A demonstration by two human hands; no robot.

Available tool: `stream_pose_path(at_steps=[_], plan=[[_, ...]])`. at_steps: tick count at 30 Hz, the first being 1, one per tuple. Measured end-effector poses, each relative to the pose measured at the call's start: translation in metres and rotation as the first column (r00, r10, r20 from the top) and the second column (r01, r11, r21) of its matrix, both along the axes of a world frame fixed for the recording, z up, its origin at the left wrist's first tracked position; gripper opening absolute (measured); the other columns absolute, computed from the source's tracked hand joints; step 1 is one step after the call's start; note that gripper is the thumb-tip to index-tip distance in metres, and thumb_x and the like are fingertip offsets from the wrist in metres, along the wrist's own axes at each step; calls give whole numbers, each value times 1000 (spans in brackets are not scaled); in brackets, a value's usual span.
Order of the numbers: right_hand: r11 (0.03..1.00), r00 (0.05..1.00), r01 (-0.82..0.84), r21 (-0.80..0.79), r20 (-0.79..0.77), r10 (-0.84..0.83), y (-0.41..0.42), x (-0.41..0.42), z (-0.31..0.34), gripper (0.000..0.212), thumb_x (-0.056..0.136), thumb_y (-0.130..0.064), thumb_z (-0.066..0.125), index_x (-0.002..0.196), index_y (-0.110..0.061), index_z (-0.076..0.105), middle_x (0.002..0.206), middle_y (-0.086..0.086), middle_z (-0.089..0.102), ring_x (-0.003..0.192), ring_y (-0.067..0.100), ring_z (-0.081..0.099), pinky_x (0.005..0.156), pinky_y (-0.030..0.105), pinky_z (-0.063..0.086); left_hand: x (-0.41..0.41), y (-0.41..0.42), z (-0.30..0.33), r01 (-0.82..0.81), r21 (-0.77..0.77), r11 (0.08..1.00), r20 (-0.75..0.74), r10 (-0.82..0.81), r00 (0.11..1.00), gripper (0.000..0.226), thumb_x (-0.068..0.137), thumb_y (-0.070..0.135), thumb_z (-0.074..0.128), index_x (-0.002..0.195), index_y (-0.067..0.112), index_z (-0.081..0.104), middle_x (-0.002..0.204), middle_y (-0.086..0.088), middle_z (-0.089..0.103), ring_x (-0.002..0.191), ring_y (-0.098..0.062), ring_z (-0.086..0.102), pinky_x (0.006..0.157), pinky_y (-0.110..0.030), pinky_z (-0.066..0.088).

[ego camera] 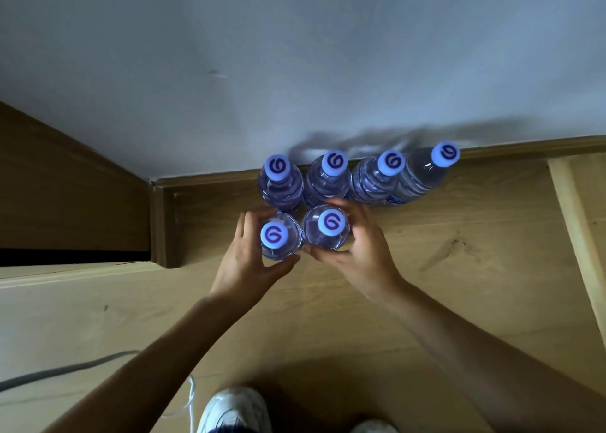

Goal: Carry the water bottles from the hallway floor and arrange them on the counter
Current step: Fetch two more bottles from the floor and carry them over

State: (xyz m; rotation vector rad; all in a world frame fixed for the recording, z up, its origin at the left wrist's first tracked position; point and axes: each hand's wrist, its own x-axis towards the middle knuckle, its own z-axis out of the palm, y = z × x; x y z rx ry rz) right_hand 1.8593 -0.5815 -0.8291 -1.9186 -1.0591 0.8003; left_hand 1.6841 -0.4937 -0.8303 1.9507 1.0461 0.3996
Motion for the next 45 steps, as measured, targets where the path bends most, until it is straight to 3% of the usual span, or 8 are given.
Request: stream_pose_path(at_steps=[3, 8, 13, 16, 22, 30, 38, 45], plan=[[1000, 999, -2, 20, -37, 3, -2, 0, 1, 66, 64, -26, 92, 122, -22, 60, 120, -1, 57, 107, -15, 51, 91, 5, 38, 0, -3, 3, 21, 13, 1000, -12, -20, 1000, 62, 69, 24, 86, 117, 20, 47, 107, 9, 56, 95, -10, 56, 72, -21, 47], [998, 993, 17, 64, -114, -10, -9, -2, 7, 56, 60, -42, 84, 106, -57, 55, 113, -8, 62, 105, 1, 60, 86, 10, 43, 2, -2, 8, 60, -46, 997, -26, -62, 998, 56, 68, 35, 86, 110, 25, 50, 104, 8, 57, 96, -17, 57, 77, -37, 52], [1000, 982, -13, -8, -187, 12, -17, 5, 20, 51, 60, -33, 85, 102, -48, 61, 102, -18, 69, 95, 3, 68, 80, 24, 54, -1, -1, 26, 91, -74, 993, -44, -94, 995, 58, 65, 35, 88, 107, 35, 48, 100, 18, 54, 92, -9, 53, 76, -25, 45], [999, 982, -29, -23, -188, 24, -17, 7, 56, 59, 60, -30, 90, 102, -55, 58, 100, -27, 69, 92, -4, 67, 77, 15, 52, -1, 8, 63, 101, -111, 989, -28, -105, 994, 57, 62, 34, 89, 100, 40, 48, 96, 21, 55, 89, -1, 53, 73, -15, 42], [997, 976, -39, -66, -219, 24, -26, -1, 184, 64, 63, -25, 93, 107, -52, 55, 98, -26, 71, 88, -3, 69, 75, 14, 53, -8, 6, 197, 74, -166, 983, 5, -74, 997, 57, 61, 44, 82, 105, 27, 51, 97, 14, 58, 89, -11, 58, 73, -23, 49], [989, 973, -134, -67, -199, 118, -27, -36, 412, 60, 63, -24, 89, 109, -45, 56, 101, -28, 69, 90, -5, 67, 72, 7, 47, -52, -11, 435, 0, -237, 971, -23, -5, 1000, 58, 62, 28, 89, 109, 18, 57, 98, 3, 62, 86, -6, 57, 69, -10, 44], [947, 929, -320, 23, -186, 319, -4, -97, 630, 51, 66, -32, 86, 105, -48, 57, 99, -21, 70, 93, 3, 68, 79, 24, 54, -124, -31, 651, -225, -214, 951, 24, 236, 972, 53, 62, 18, 90, 105, 23, 61, 94, 5, 67, 82, -3, 62, 69, -11, 48], [839, 826, -539, 76, -146, 544, 18, -206, 748, 58, 63, -45, 87, 108, -60, 54, 102, -29, 69, 94, -4, 68, 82, 20, 55, -244, -64, 764, -456, -167, 874, 102, 475, 874, 54, 60, 25, 90, 98, 45, 58, 94, 18, 69, 83, 2, 65, 71, -12, 51]])
